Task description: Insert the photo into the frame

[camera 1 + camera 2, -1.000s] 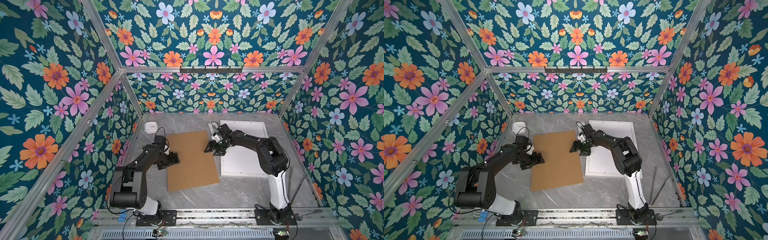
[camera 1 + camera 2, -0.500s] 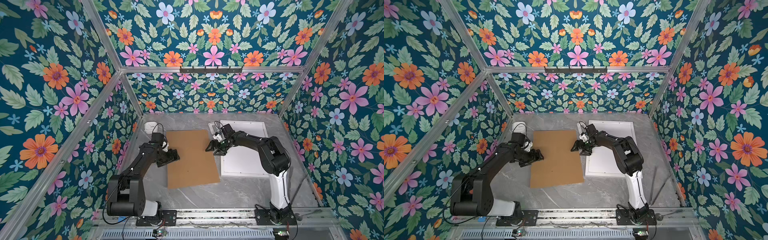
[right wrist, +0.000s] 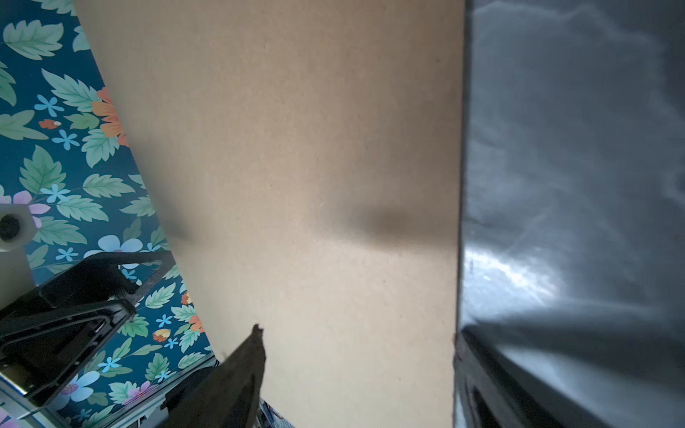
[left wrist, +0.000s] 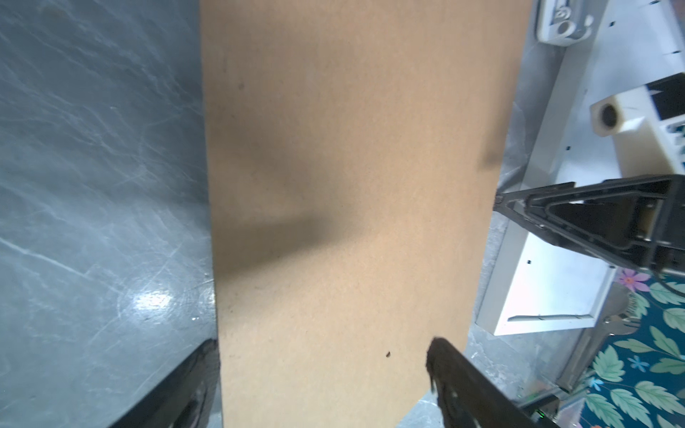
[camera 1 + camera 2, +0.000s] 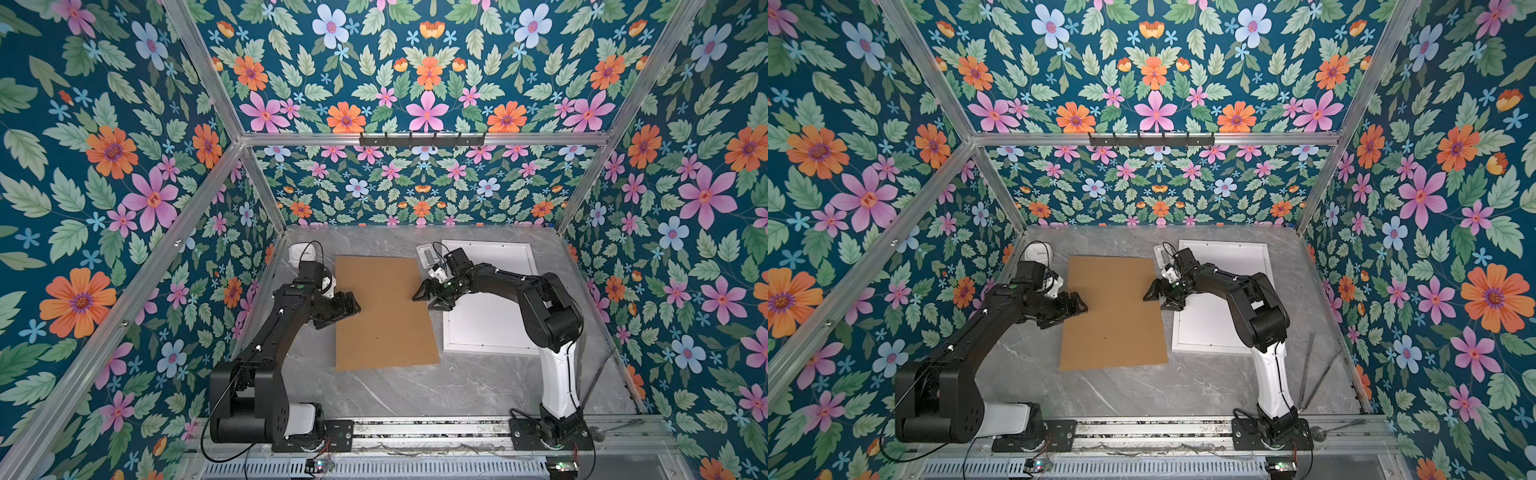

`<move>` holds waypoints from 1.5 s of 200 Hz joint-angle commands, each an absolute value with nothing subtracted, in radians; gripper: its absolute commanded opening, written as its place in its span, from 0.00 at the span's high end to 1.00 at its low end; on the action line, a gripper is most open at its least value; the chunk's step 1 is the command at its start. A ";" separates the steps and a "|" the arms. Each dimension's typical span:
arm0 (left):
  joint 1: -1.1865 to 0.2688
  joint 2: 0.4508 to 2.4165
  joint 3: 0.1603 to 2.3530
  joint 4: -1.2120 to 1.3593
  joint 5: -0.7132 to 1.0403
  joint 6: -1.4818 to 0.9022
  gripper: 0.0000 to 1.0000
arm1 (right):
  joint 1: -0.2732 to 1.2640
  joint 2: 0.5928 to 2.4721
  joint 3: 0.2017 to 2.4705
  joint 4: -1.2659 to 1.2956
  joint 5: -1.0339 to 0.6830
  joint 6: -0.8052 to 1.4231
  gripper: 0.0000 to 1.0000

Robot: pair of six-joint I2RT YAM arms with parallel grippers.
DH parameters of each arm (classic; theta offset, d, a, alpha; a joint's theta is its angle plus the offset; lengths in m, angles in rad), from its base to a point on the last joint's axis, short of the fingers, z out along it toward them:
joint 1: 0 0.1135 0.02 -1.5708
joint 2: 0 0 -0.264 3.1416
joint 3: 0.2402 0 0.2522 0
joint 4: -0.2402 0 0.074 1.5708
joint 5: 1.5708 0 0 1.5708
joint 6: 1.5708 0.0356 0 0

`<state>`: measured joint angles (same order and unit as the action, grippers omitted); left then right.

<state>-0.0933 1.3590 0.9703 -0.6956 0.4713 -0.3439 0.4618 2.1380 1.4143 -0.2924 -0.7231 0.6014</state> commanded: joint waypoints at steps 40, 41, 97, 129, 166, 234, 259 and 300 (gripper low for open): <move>-0.100 1.328 0.991 -0.607 0.812 -0.378 0.11 | 0.461 2.172 1.390 -0.319 -0.717 0.601 0.20; -0.100 1.327 0.991 -0.607 0.813 -0.378 0.11 | 0.462 2.172 1.390 -0.318 -0.717 0.601 0.20; -0.085 1.298 0.989 -0.576 0.895 -0.411 0.12 | 0.456 2.172 1.379 -0.294 -0.730 0.608 0.20; -0.071 1.275 0.994 -0.561 0.938 -0.438 0.12 | 0.453 2.176 1.375 -0.281 -0.744 0.619 0.20; -0.060 1.257 0.997 -0.541 0.985 -0.465 0.14 | 0.449 2.179 1.370 -0.269 -0.750 0.621 0.20; -0.052 1.246 0.979 -0.508 1.023 -0.500 0.15 | 0.448 2.183 1.368 -0.257 -0.761 0.624 0.20; -0.045 1.249 0.979 -0.519 1.018 -0.493 0.17 | 0.448 2.184 1.366 -0.254 -0.761 0.625 0.20; -0.038 1.281 1.029 -0.660 0.912 -0.403 0.20 | 0.448 2.185 1.369 -0.251 -0.764 0.628 0.21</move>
<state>-0.0429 1.2655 1.0000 -0.5816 0.9592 -0.4728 0.4450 2.1643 1.3808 -0.1253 -0.8639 0.6273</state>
